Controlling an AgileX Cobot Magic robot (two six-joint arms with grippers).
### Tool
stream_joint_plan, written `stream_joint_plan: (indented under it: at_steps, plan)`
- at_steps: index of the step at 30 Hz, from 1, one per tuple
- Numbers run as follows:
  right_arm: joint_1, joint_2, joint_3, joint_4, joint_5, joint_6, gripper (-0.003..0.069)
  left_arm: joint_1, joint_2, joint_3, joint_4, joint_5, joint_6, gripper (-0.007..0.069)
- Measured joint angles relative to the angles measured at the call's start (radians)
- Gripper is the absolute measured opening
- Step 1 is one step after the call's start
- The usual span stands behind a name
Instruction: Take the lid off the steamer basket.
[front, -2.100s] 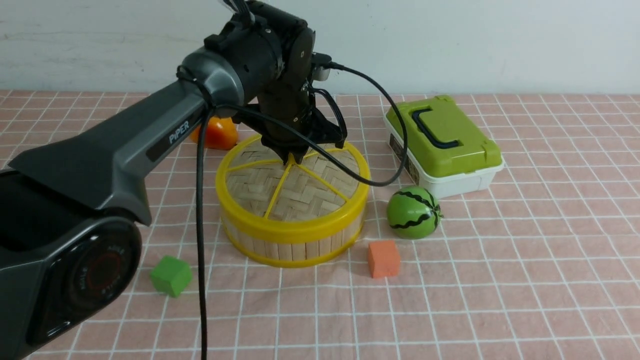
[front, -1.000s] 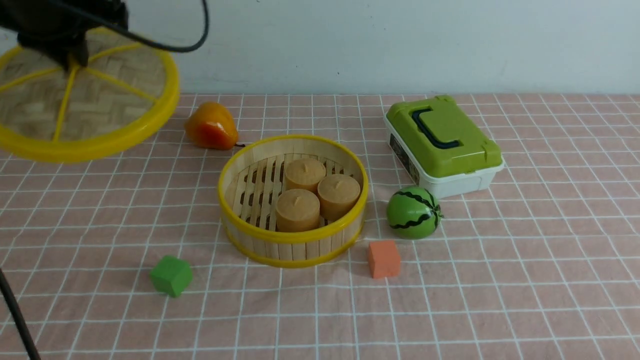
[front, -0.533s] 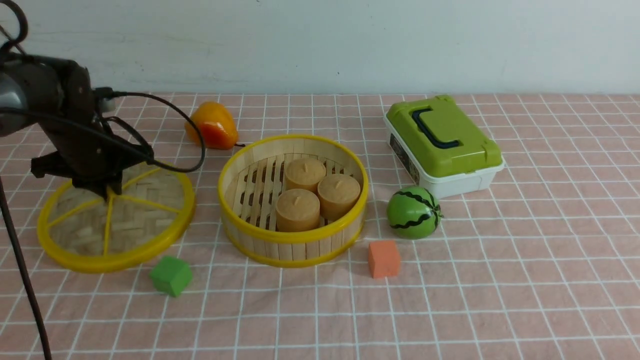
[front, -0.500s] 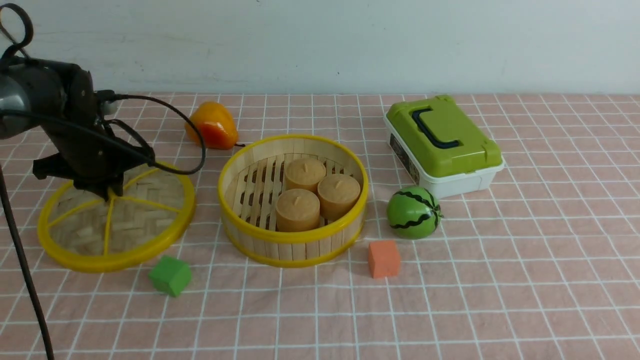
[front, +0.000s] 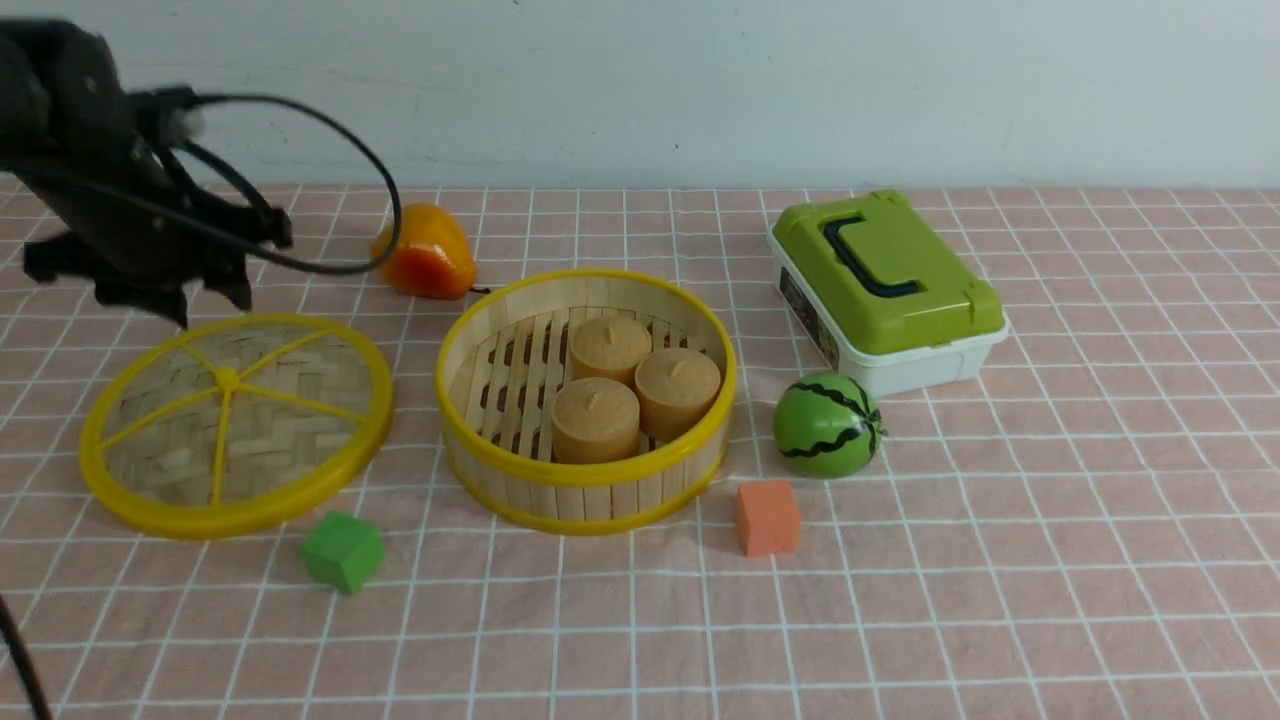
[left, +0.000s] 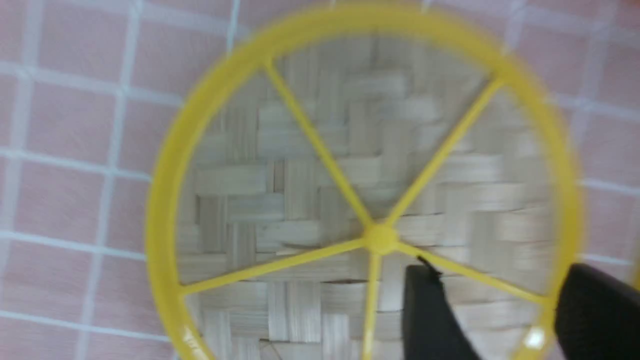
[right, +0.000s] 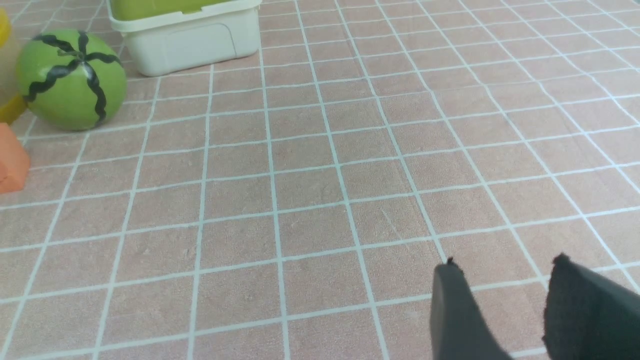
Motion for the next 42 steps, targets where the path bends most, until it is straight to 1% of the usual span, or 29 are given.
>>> stream_joint_plan:
  at_steps: [1, 3, 5, 6, 7, 8, 9, 12, 15, 17, 19, 20, 21, 22, 24, 26, 30, 34, 37, 39, 40, 42]
  plan:
    - [0.0, 0.0, 0.0, 0.0, 0.0, 0.0, 0.0241, 0.0, -0.052, 0.0, -0.007, 0.001, 0.013, 0.0237]
    - [0.0, 0.0, 0.0, 0.0, 0.0, 0.0, 0.0241, 0.0, -0.2, 0.0, -0.043, -0.002, 0.056, 0.0096]
    - [0.0, 0.0, 0.0, 0.0, 0.0, 0.0, 0.0241, 0.0, -0.269, 0.004, -0.058, -0.008, 0.08, 0.0027]
    - [0.0, 0.0, 0.0, 0.0, 0.0, 0.0, 0.0241, 0.0, -0.379, 0.028, -0.082, -0.024, 0.111, -0.0013]
    - [0.0, 0.0, 0.0, 0.0, 0.0, 0.0, 0.0241, 0.0, -0.477, 0.062, -0.101, -0.041, 0.14, -0.0013]
    - [0.0, 0.0, 0.0, 0.0, 0.0, 0.0, 0.0241, 0.0, -0.477, 0.069, -0.104, -0.044, 0.144, -0.0013]
    - [0.0, 0.0, 0.0, 0.0, 0.0, 0.0, 0.0241, 0.0, -0.586, 0.129, -0.127, -0.068, 0.171, -0.0013]
    - [0.0, 0.0, 0.0, 0.0, 0.0, 0.0, 0.0241, 0.0, -0.773, 0.307, -0.197, -0.146, 0.244, -0.0013]
    - [0.0, 0.0, 0.0, 0.0, 0.0, 0.0, 0.0241, 0.0, -0.874, 0.446, -0.268, -0.195, 0.306, -0.0013]
    - [0.0, 0.0, 0.0, 0.0, 0.0, 0.0, 0.0241, 0.0, -0.989, 0.609, -0.369, -0.201, 0.406, -0.0013]
    - [0.0, 0.0, 0.0, 0.0, 0.0, 0.0, 0.0241, 0.0, -1.036, 0.685, -0.424, -0.201, 0.455, -0.0013]
    - [0.0, 0.0, 0.0, 0.0, 0.0, 0.0, 0.0241, 0.0, -1.067, 0.748, -0.475, -0.202, 0.49, -0.0013]
    - [0.0, 0.0, 0.0, 0.0, 0.0, 0.0, 0.0241, 0.0, -1.097, 0.795, -0.515, -0.207, 0.51, -0.0013]
    - [0.0, 0.0, 0.0, 0.0, 0.0, 0.0, 0.0241, 0.0, -1.11, 0.813, -0.523, -0.208, 0.514, -0.0013]
    - [0.0, 0.0, 0.0, 0.0, 0.0, 0.0, 0.0241, 0.0, -1.189, 0.911, -0.61, -0.212, 0.54, -0.0013]
    - [0.0, 0.0, 0.0, 0.0, 0.0, 0.0, 0.0241, 0.0, -1.245, 0.969, -0.64, -0.204, 0.545, -0.0013]
    - [0.0, 0.0, 0.0, 0.0, 0.0, 0.0, 0.0241, 0.0, -1.304, 1.026, -0.638, -0.16, 0.561, -0.0013]
    - [0.0, 0.0, 0.0, 0.0, 0.0, 0.0, 0.0241, 0.0, -1.349, 1.029, -0.583, -0.155, 0.583, -0.0013]
    - [0.0, 0.0, 0.0, 0.0, 0.0, 0.0, 0.0241, -0.003, -1.371, 1.029, -0.504, -0.139, 0.59, -0.0013]
    - [0.0, 0.0, 0.0, 0.0, 0.0, 0.0, 0.0241, -0.049, -1.374, 1.031, -0.417, -0.126, 0.582, -0.0013]
    - [0.0, 0.0, 0.0, 0.0, 0.0, 0.0, 0.0241, -0.054, -1.376, 1.031, -0.411, -0.126, 0.579, -0.0013]
    - [0.0, 0.0, 0.0, 0.0, 0.0, 0.0, 0.0241, -0.111, -1.396, 1.056, -0.346, -0.143, 0.532, -0.0013]
